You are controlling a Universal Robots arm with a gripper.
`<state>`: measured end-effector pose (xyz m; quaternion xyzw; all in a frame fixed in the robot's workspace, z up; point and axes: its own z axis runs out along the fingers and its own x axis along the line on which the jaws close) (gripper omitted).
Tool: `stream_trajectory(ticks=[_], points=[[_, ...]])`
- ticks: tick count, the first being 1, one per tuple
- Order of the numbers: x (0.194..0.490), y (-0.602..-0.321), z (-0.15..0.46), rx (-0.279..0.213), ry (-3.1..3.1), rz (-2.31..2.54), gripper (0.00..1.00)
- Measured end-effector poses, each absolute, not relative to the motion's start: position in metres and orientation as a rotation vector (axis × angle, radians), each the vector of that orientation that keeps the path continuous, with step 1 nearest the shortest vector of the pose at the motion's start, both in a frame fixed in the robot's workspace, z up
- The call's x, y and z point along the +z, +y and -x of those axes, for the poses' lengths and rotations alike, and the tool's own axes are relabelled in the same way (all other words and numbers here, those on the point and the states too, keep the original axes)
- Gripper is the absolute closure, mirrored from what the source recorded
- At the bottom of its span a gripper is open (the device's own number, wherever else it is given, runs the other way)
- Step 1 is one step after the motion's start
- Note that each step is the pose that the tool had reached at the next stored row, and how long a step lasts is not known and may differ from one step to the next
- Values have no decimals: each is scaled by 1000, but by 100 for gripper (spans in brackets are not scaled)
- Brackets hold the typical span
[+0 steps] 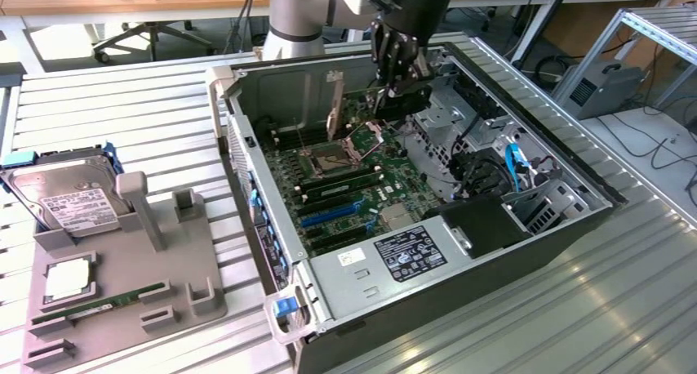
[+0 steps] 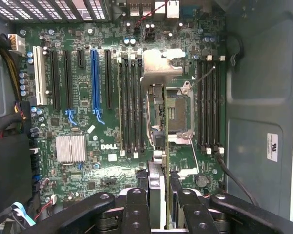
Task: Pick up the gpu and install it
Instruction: 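Insert the gpu into the slot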
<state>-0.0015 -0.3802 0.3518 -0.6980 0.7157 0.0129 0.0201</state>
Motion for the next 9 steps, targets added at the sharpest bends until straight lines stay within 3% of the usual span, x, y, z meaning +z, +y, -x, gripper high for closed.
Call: stream_trajectory(ticks=[9], points=[[352,-381,4,40,2220,2165,73]])
